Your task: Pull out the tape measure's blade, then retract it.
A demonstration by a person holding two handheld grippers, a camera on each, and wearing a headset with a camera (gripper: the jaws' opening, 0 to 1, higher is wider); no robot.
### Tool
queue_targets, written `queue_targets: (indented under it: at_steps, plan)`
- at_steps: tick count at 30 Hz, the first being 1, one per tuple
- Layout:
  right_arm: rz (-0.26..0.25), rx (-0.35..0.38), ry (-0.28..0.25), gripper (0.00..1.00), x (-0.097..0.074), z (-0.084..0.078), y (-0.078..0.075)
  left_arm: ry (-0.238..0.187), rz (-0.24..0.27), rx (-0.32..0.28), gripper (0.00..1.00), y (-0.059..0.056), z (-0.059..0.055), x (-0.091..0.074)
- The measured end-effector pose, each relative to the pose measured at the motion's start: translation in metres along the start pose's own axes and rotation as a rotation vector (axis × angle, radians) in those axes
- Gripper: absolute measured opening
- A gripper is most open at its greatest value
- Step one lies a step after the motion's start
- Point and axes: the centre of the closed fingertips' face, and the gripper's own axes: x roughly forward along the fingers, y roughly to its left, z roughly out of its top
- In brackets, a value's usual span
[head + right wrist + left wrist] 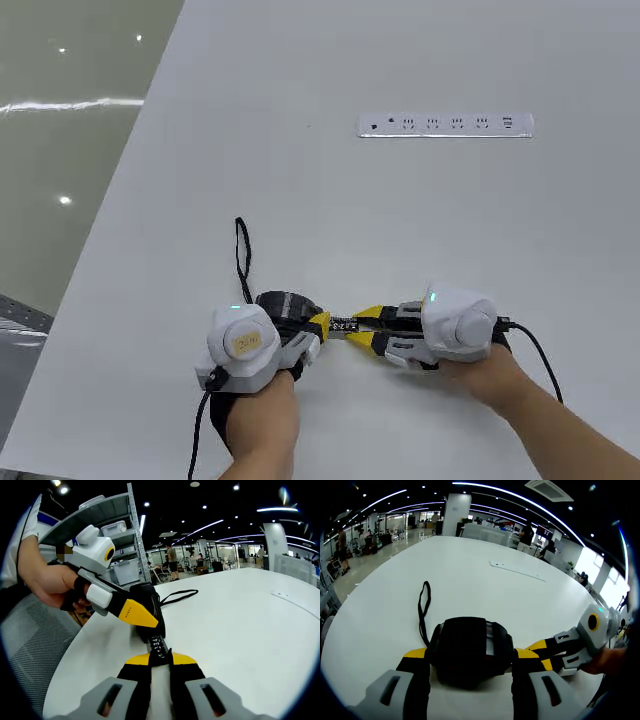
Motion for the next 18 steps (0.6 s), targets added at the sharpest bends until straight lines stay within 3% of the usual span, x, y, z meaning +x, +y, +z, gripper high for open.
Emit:
queue_targets:
  at_steps: [18]
  plan:
    - [0.015,-0.033,0.005,0.13,0.015,0.006,0.003,-0.001,-0.008,-0.020,0.64,0.000,0.001,-0.001]
